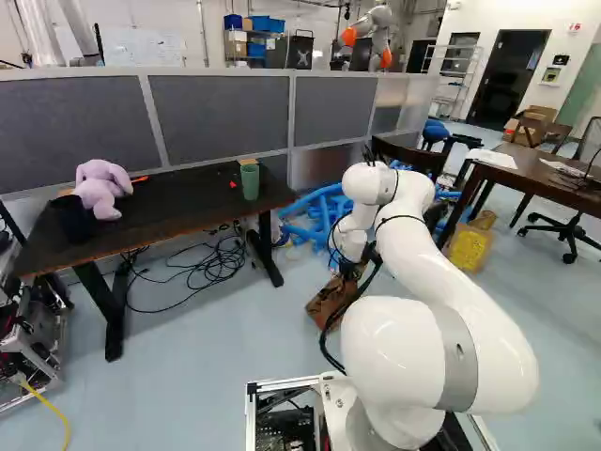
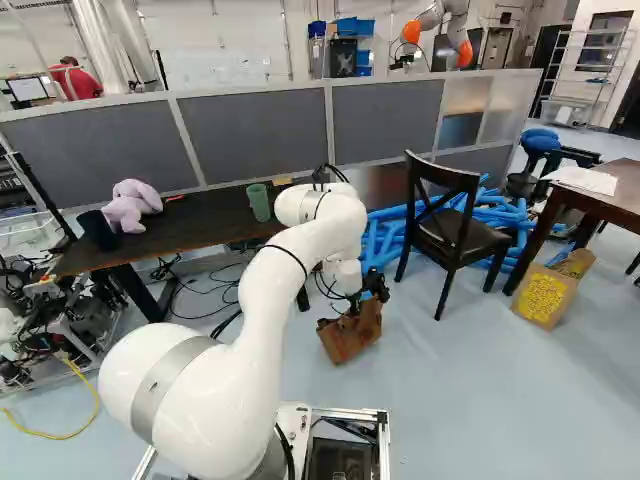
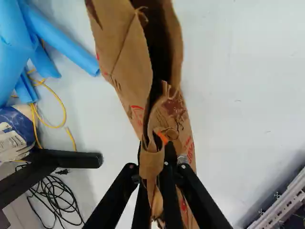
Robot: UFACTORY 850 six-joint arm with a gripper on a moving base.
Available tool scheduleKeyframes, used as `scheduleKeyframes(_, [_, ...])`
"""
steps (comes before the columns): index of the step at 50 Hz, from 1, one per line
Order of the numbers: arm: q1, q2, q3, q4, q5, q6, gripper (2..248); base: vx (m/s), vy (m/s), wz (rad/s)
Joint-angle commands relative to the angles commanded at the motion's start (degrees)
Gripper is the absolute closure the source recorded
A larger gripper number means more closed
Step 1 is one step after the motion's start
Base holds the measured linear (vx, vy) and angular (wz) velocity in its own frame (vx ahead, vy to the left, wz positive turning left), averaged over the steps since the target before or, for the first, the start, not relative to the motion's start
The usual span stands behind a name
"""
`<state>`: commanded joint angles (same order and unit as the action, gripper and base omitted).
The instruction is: Pick up the bag on the ground and place it on the table
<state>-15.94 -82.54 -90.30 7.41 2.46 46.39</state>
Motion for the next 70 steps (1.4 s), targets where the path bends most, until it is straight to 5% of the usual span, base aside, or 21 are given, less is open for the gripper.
scheduleKeyframes(20, [1.4, 6.2, 8.9, -1.5, 0.4, 0.0, 225, 0.0, 0.0, 0.0])
scheduleKeyframes(70, [6.0, 20.9, 29.4, -13.7, 0.5, 0.0, 225, 0.0, 0.0, 0.0])
